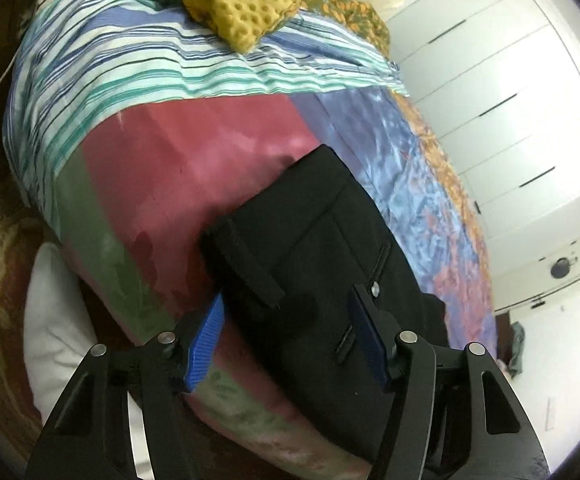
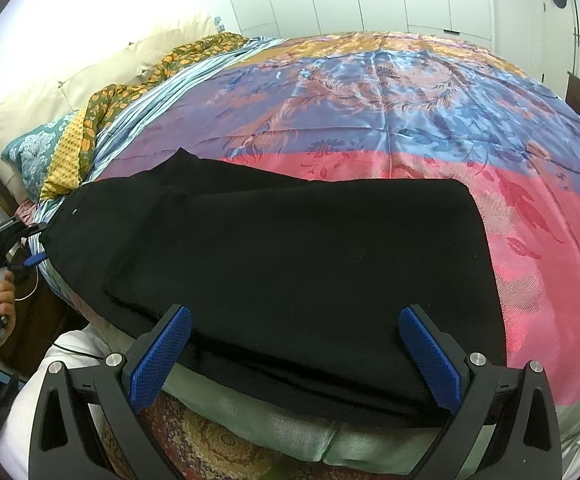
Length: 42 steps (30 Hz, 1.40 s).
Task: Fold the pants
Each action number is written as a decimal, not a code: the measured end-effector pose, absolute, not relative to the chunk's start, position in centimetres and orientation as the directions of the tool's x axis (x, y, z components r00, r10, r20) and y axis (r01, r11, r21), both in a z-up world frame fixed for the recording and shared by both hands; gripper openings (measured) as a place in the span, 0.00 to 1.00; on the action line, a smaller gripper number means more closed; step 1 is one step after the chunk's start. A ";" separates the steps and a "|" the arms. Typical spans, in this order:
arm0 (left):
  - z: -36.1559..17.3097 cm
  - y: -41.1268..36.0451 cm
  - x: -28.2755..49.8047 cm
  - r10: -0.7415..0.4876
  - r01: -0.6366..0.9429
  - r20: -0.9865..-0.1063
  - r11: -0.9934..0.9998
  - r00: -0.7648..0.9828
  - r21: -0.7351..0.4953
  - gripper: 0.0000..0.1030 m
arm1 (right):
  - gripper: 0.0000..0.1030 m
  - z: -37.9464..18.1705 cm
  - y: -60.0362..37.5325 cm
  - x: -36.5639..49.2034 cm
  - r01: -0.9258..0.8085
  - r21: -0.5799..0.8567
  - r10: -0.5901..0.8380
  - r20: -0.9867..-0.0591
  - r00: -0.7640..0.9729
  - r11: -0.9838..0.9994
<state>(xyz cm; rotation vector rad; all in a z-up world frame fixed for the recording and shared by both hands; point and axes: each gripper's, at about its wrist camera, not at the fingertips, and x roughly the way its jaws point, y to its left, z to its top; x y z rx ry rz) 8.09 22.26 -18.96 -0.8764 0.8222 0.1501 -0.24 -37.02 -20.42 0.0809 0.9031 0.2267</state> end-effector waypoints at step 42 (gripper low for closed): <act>-19.9 22.5 9.9 -0.156 -0.498 -0.746 0.655 0.647 -0.568 0.20 | 1.00 -20.7 -35.8 -0.4 -0.188 0.144 0.228 -0.783 0.579 0.972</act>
